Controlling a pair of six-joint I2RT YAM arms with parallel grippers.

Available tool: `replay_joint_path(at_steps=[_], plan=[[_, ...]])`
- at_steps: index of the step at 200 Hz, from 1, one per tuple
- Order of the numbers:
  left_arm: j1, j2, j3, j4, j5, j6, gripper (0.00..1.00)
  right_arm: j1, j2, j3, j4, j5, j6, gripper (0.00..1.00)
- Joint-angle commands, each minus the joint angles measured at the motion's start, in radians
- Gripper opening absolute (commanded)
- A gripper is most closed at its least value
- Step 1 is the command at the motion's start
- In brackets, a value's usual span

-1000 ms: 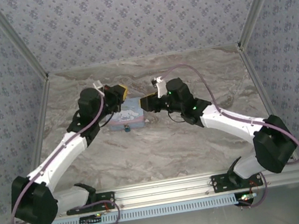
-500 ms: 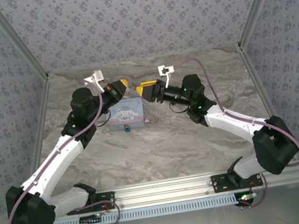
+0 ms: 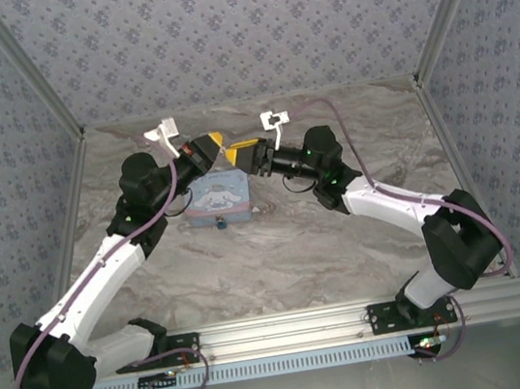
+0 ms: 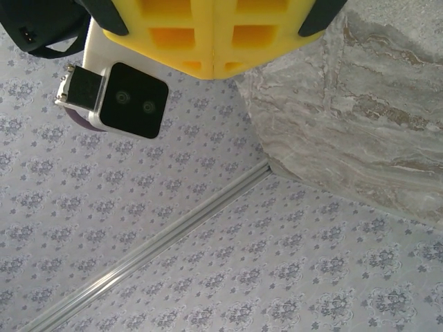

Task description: Unlock the padlock with the key

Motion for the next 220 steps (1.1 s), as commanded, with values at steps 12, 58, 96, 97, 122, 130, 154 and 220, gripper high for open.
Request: replay_joint_path(at_steps=[12, 58, 96, 97, 122, 130, 154, 220], plan=[[-0.006, -0.011, 0.013, 0.052, 0.024, -0.008, 0.00, 0.012, 0.017, 0.046, 0.046, -0.017, 0.025, 0.43], [-0.006, -0.007, 0.011, 0.053, 0.021, -0.011, 0.00, 0.017, 0.027, 0.059, 0.044, -0.016, 0.030, 0.37], [-0.007, -0.005, 0.008, 0.059, 0.023, -0.016, 0.00, 0.021, 0.033, 0.056, 0.045, -0.002, 0.038, 0.31], [-0.006, -0.004, 0.008, 0.059, 0.024, -0.016, 0.00, 0.021, 0.033, 0.057, 0.045, -0.002, 0.038, 0.31], [-0.007, -0.002, 0.007, 0.061, 0.027, -0.017, 0.00, 0.020, 0.034, 0.060, 0.048, 0.005, 0.042, 0.30], [-0.008, -0.003, 0.006, 0.064, 0.028, -0.017, 0.00, 0.021, 0.033, 0.060, 0.048, 0.007, 0.044, 0.29], [-0.007, -0.003, 0.004, 0.065, 0.029, -0.016, 0.00, 0.020, 0.033, 0.062, 0.050, 0.012, 0.050, 0.27], [-0.009, 0.004, -0.008, 0.079, 0.035, -0.020, 0.00, 0.018, 0.035, 0.066, 0.058, 0.021, 0.067, 0.25]])
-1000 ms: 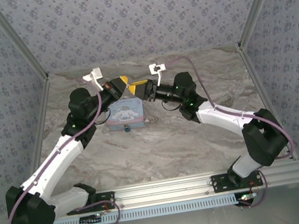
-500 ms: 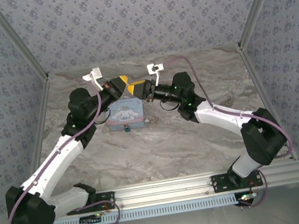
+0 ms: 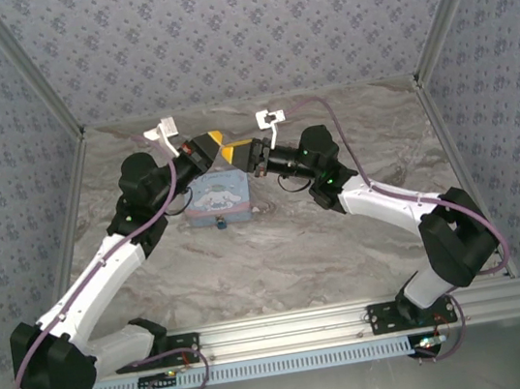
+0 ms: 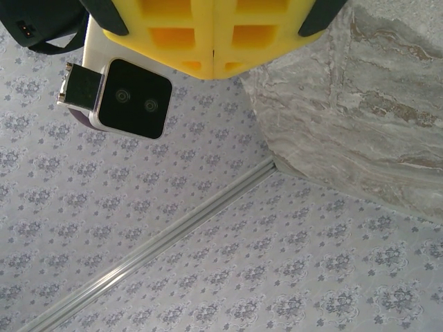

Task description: Unlock the padlock with the key

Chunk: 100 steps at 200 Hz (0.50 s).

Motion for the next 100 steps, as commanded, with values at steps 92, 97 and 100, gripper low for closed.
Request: replay_joint_path(at_steps=[92, 97, 100], plan=[[-0.009, 0.000, -0.022, 0.050, 0.033, -0.004, 0.08, -0.007, 0.008, 0.037, -0.047, 0.050, -0.003, 0.00], [-0.010, -0.001, -0.020, 0.047, 0.033, 0.001, 0.10, -0.007, 0.003, 0.036, -0.064, 0.054, -0.011, 0.00], [-0.010, -0.001, -0.020, 0.041, 0.033, 0.004, 0.11, -0.008, 0.001, 0.035, -0.074, 0.056, -0.018, 0.00]])
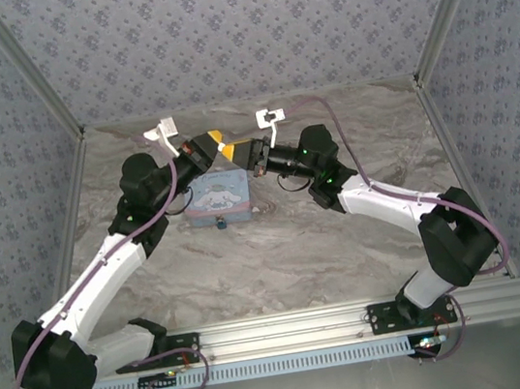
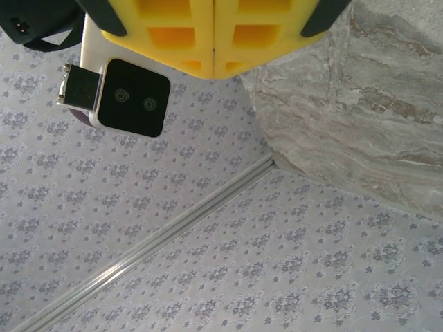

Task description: Unlock the padlock with the key

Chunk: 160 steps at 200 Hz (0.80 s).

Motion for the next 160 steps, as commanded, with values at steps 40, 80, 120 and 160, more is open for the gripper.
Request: replay_joint_path(at_steps=[40, 80, 120, 160], plan=[[-0.008, -0.042, 0.030, -0.120, 0.011, 0.102, 0.32, -0.007, -0.052, 0.009, -0.231, 0.092, -0.144, 0.00], [-0.007, -0.107, 0.035, -0.285, -0.056, 0.246, 0.71, -0.007, -0.114, 0.003, -0.476, 0.162, -0.288, 0.00], [-0.006, -0.160, 0.019, -0.415, -0.120, 0.352, 1.00, -0.010, -0.173, -0.009, -0.657, 0.246, -0.381, 0.00], [-0.006, -0.186, 0.001, -0.551, -0.151, 0.433, 0.99, -0.011, -0.223, -0.041, -0.753, 0.304, -0.413, 0.00]])
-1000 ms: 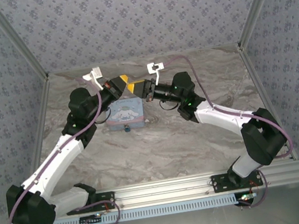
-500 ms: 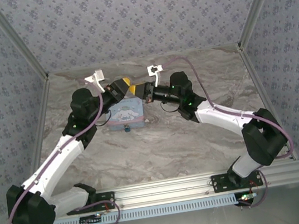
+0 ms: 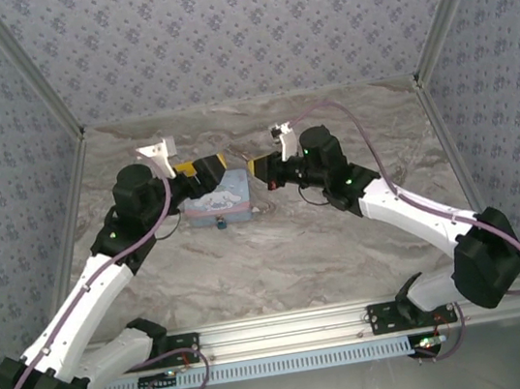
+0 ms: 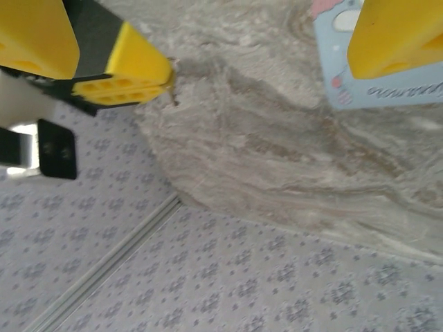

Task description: Unlock the padlock with the key

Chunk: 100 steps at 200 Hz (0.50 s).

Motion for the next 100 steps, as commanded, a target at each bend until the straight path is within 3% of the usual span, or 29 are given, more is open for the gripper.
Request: replay_joint_path(at_steps=[1, 100], plan=[[-0.005, -0.026, 0.001, -0.113, -0.036, 0.089, 0.99, -0.007, -0.041, -0.029, -0.110, 0.063, -0.056, 0.00], [-0.006, -0.080, -0.197, -0.218, -0.020, -0.028, 0.99, 0.008, -0.042, -0.105, -0.200, 0.142, -0.010, 0.00]])
